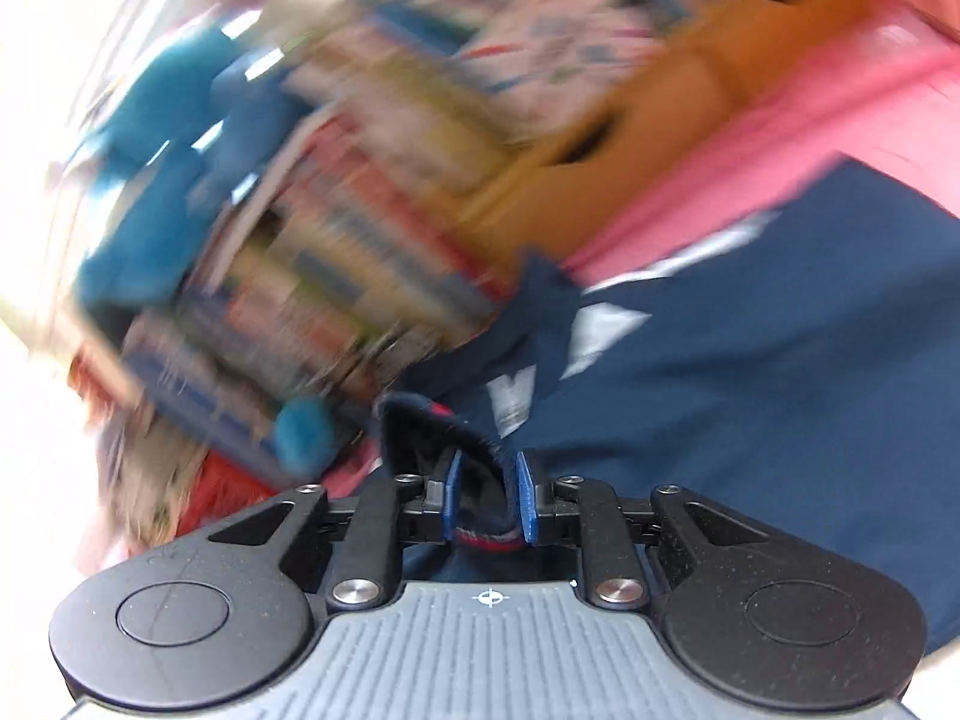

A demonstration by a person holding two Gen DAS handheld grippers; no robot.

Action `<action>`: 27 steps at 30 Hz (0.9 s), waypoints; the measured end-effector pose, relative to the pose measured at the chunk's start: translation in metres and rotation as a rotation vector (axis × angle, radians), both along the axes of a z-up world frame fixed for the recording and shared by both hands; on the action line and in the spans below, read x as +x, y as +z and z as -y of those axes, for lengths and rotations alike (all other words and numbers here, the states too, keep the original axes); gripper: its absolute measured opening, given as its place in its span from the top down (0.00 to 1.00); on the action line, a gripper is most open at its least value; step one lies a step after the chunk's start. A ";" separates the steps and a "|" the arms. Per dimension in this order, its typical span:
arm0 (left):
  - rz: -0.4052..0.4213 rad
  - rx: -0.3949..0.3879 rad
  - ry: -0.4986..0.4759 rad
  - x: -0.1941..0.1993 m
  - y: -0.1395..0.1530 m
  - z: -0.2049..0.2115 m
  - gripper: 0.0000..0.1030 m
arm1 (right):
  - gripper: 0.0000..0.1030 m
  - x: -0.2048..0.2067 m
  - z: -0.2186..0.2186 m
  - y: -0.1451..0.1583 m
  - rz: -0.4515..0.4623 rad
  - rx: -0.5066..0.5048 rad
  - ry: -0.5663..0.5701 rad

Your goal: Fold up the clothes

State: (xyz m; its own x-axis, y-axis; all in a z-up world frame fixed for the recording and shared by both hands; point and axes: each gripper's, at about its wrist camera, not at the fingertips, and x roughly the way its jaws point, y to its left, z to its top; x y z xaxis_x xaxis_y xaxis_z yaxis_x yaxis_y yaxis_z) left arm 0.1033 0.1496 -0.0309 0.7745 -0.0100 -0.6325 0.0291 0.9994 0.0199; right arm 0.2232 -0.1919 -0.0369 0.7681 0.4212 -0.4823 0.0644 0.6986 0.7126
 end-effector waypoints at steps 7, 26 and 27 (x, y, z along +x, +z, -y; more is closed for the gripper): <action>-0.007 -0.008 0.007 0.001 0.000 -0.003 0.05 | 0.67 -0.005 0.013 -0.019 -0.034 -0.243 -0.032; -0.006 -0.008 0.026 0.001 0.000 -0.005 0.03 | 0.59 0.032 -0.043 -0.009 0.017 -0.376 -0.007; 0.003 -0.007 0.037 -0.001 0.001 -0.006 0.04 | 0.64 0.035 -0.046 -0.007 0.015 -0.387 0.024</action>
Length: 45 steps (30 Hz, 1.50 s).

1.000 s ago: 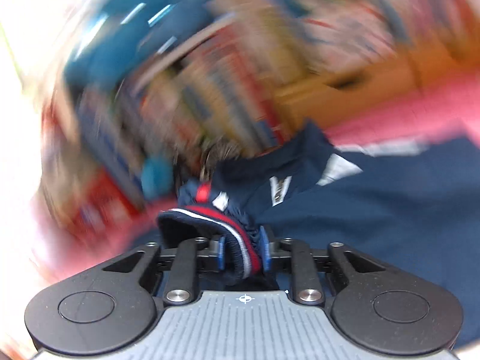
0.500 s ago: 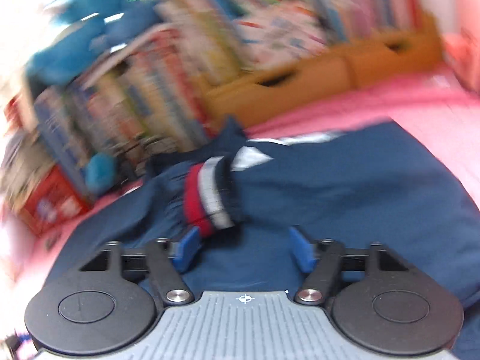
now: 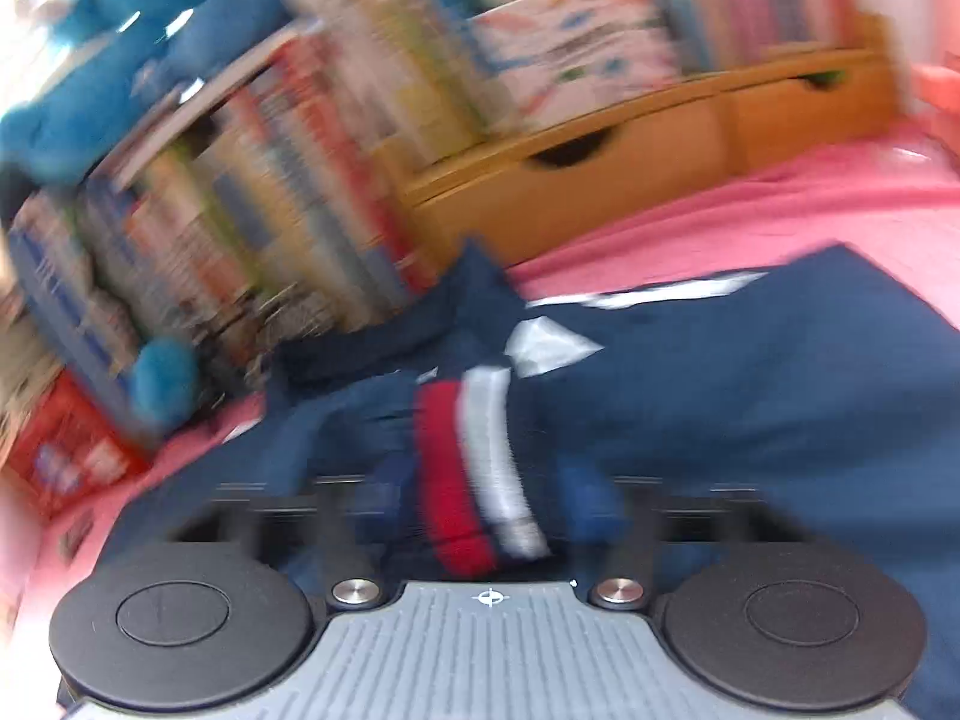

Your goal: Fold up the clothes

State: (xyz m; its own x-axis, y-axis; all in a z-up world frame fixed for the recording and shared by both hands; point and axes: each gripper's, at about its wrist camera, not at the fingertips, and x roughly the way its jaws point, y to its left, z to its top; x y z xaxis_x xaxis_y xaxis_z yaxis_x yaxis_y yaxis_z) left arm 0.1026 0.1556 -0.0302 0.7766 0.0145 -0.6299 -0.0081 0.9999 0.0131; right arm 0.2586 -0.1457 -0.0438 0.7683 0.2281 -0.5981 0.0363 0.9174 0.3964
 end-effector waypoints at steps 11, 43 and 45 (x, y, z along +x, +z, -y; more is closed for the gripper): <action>0.103 0.099 0.115 0.013 0.020 -0.032 0.05 | 0.91 -0.028 0.029 0.050 0.185 -0.144 -0.026; 0.074 0.286 0.129 0.036 -0.005 -0.031 0.03 | 0.84 -0.036 0.033 0.051 0.217 -0.331 0.055; 0.067 0.243 0.158 0.038 -0.004 -0.042 0.02 | 0.84 -0.036 0.041 0.045 0.193 -0.324 0.056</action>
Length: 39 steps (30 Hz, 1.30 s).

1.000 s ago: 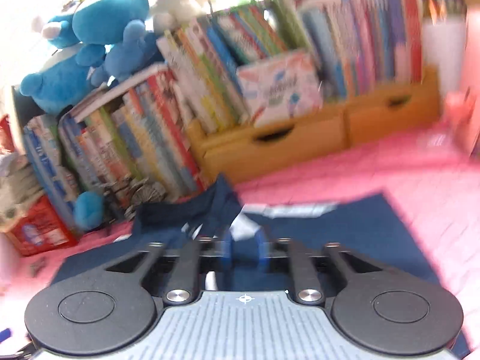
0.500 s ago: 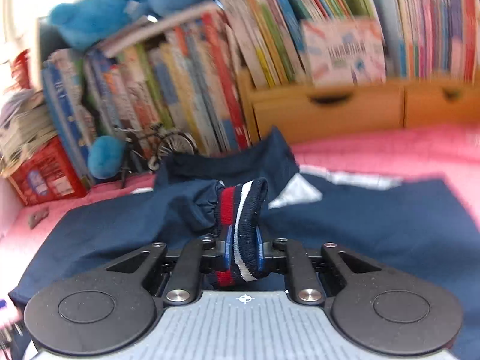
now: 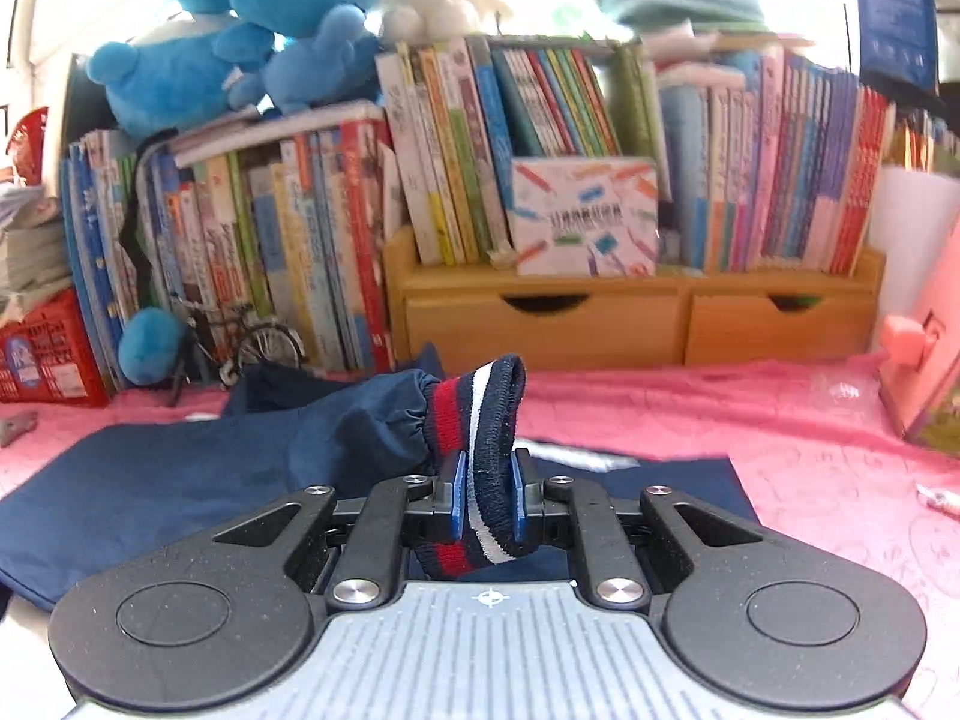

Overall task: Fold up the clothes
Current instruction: 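Lay the cuff flat on the folded jacket with the right gripper and open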

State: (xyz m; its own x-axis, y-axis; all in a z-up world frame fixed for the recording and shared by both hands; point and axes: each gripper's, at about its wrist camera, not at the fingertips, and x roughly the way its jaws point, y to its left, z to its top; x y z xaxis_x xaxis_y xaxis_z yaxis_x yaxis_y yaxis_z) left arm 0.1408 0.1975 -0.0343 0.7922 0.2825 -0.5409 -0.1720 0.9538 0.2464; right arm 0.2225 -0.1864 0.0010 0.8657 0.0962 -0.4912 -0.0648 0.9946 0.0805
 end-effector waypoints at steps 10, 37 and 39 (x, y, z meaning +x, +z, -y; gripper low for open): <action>-0.048 -0.203 0.087 0.003 -0.005 -0.039 0.00 | 0.80 0.008 0.012 -0.052 -0.093 -0.107 -0.062; -0.048 -0.139 0.094 0.004 -0.006 -0.029 0.00 | 0.23 -0.011 -0.118 -0.046 -0.138 -0.145 0.195; -0.048 -0.151 0.094 0.004 -0.006 -0.030 0.00 | 0.07 -0.010 -0.108 -0.051 -0.133 -0.148 0.146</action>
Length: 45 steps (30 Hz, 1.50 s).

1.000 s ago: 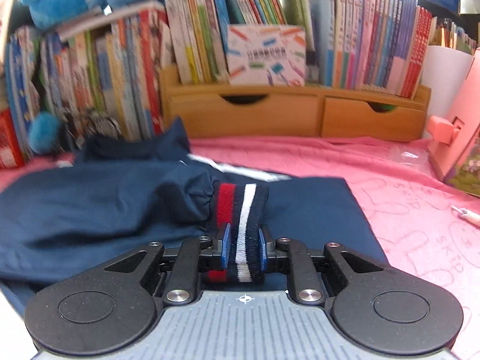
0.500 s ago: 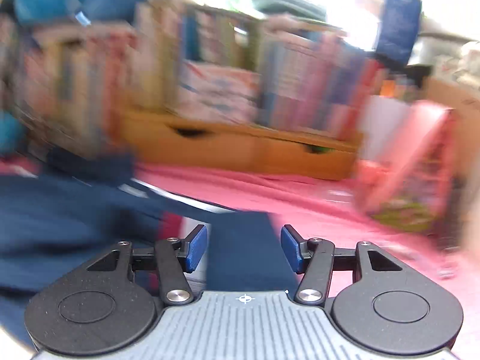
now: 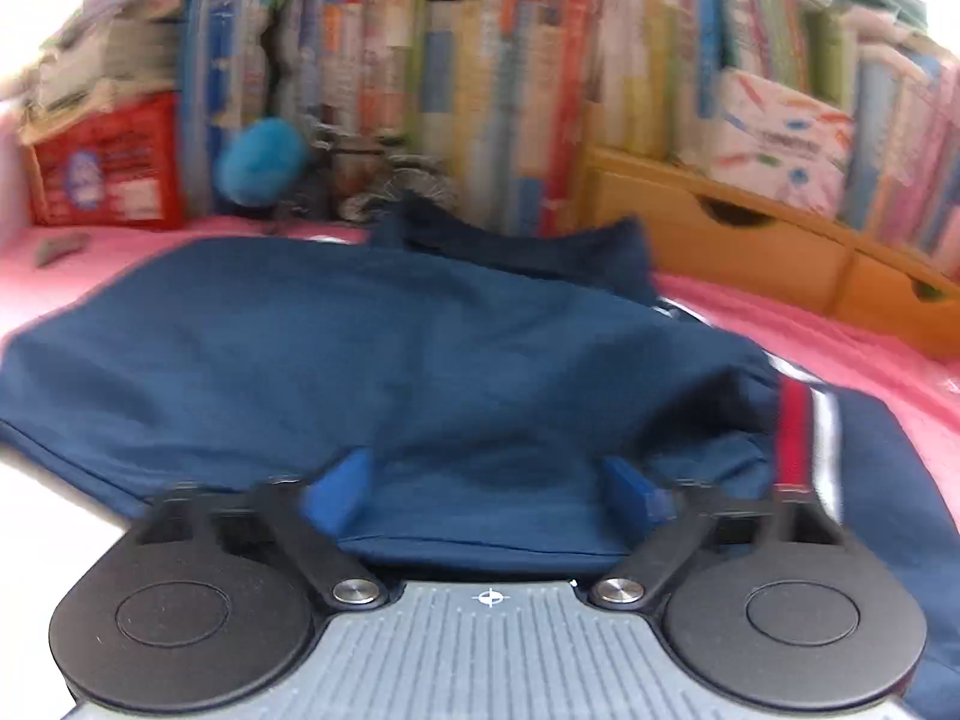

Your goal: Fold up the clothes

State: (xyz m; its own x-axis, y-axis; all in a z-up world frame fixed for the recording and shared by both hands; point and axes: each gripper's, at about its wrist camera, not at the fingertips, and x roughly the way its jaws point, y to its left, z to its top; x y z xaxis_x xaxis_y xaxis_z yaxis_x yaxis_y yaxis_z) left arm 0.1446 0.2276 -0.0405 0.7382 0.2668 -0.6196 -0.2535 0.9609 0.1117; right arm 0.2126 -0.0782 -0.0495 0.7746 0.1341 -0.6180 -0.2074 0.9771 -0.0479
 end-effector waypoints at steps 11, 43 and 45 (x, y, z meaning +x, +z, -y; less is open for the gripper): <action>-0.008 0.016 -0.124 -0.011 0.005 -0.011 0.00 | 0.00 0.013 0.014 -0.002 -0.045 0.059 -0.007; -0.004 0.140 -0.103 0.028 -0.010 0.058 0.00 | 0.00 0.014 0.017 -0.003 -0.046 0.060 -0.004; -0.009 0.084 -0.053 0.024 -0.005 0.035 0.00 | 0.00 0.014 0.016 -0.003 -0.045 0.060 -0.003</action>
